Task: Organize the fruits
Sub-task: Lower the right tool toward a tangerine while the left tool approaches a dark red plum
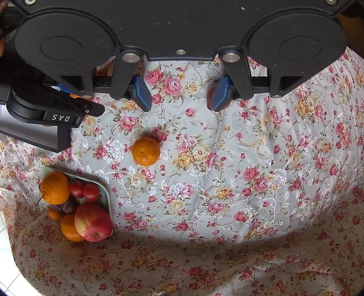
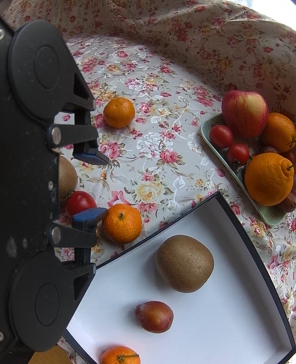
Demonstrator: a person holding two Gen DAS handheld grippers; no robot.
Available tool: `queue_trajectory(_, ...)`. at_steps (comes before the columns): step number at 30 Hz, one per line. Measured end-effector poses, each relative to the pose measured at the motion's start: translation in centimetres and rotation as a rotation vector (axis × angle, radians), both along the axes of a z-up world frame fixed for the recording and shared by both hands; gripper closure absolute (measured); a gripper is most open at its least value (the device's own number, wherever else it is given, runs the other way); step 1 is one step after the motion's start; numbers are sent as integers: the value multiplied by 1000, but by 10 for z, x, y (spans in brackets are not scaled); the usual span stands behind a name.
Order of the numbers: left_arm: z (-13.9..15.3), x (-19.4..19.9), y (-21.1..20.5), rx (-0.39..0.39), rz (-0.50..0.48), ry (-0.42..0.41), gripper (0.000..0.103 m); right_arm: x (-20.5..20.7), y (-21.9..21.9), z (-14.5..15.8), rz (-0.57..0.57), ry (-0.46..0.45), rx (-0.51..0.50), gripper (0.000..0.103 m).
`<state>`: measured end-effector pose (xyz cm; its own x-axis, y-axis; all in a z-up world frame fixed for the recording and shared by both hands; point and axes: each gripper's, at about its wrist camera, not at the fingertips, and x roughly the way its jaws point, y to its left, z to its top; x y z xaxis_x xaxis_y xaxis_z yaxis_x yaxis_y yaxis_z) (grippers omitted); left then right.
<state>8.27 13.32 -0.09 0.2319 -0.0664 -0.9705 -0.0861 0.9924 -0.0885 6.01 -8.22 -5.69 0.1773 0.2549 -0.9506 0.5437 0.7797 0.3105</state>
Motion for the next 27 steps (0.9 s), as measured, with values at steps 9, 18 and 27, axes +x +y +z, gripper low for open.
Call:
queue_trajectory(9,3,2,7,-12,15,-5,41,5,8,5,37,-44,-9,61)
queue_trajectory(18,1,2,6,-4,15,5,41,4,-9,27,81,-42,-78,61)
queue_trajectory(27,3,3,2,84,10,-36,41,0,-3,3,129,76,-92,61)
